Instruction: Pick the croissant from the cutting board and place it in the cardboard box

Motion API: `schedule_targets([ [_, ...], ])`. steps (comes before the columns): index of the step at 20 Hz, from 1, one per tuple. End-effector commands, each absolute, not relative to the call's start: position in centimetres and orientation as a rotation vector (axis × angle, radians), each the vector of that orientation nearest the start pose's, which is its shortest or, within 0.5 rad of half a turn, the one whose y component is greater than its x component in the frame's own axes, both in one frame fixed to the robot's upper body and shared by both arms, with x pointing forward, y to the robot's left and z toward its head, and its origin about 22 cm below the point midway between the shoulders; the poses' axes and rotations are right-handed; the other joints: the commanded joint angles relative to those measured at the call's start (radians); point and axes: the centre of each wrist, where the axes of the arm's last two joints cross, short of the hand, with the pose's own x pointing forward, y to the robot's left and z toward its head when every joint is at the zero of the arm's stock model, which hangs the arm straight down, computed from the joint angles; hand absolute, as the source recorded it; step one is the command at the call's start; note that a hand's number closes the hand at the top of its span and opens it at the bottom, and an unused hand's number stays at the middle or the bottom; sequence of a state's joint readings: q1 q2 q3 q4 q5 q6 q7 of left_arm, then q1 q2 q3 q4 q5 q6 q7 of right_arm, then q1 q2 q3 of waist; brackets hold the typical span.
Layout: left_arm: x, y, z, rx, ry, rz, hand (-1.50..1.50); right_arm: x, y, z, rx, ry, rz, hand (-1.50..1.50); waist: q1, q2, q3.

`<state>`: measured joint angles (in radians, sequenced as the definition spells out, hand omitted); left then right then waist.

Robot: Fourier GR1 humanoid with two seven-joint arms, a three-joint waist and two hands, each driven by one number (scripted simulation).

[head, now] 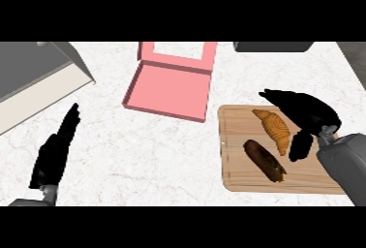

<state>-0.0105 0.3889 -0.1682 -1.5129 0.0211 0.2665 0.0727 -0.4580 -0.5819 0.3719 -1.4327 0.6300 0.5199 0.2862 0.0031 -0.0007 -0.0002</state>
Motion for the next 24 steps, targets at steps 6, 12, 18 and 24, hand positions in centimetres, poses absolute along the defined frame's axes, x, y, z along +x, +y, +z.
schedule_targets([
  [6, 24.7, 27.7, 1.0, 0.377, -1.447, -0.191, 0.00, 30.7, -26.5, 8.3, -0.715, -0.964, 1.498, -1.50, -0.005, 0.000, 0.000],
  [12, 23.4, 28.5, 1.3, 0.393, -1.447, -0.194, 0.00, 33.2, -26.3, 7.8, -0.708, -0.951, 1.499, -1.50, 0.002, 0.000, 0.000],
  [18, 24.7, 28.5, 1.3, 0.381, -1.459, -0.196, 0.00, 32.2, -26.1, 8.4, -0.713, -0.981, 1.473, -1.50, -0.002, 0.000, 0.000],
  [24, 23.9, 28.7, 1.2, 0.383, -1.455, -0.203, 0.00, 32.6, -26.4, 5.3, -0.707, -0.983, 1.477, -1.50, 0.000, 0.001, 0.000],
])
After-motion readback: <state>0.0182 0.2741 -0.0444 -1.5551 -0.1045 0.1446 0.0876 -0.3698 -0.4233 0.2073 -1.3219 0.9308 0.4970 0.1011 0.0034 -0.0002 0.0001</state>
